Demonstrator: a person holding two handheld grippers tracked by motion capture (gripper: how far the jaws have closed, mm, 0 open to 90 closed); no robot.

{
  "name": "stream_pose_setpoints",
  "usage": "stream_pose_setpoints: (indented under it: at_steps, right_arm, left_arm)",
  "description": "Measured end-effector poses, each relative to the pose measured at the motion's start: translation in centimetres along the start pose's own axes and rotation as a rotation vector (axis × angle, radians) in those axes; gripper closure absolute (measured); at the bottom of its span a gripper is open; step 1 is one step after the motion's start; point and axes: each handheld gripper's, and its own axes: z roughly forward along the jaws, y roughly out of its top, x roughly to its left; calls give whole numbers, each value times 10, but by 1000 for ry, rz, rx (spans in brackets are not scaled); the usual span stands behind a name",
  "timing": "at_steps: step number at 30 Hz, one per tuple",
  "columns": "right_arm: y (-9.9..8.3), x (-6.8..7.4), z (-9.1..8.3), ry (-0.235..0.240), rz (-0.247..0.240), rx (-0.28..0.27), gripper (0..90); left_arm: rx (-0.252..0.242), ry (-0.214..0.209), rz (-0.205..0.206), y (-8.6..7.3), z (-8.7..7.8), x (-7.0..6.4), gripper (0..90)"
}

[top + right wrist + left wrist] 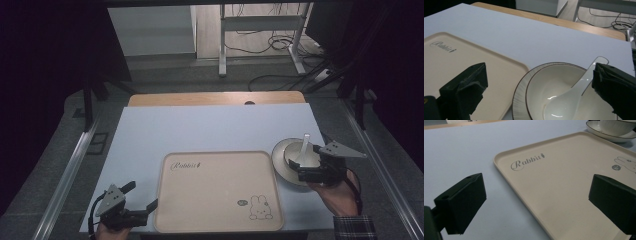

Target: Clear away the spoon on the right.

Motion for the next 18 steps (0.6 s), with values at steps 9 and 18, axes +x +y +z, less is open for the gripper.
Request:
stream_pose_setpoints:
  at_steps: [9,18]
  right_arm:
    - [7,-14,4,-30,12,11,56]
    - [13,-26,11,-63,-3,30,151]
  left_arm:
    - [-1,0,-2,0,0,0,8]
    - [-1,2,-2,0,0,0,8]
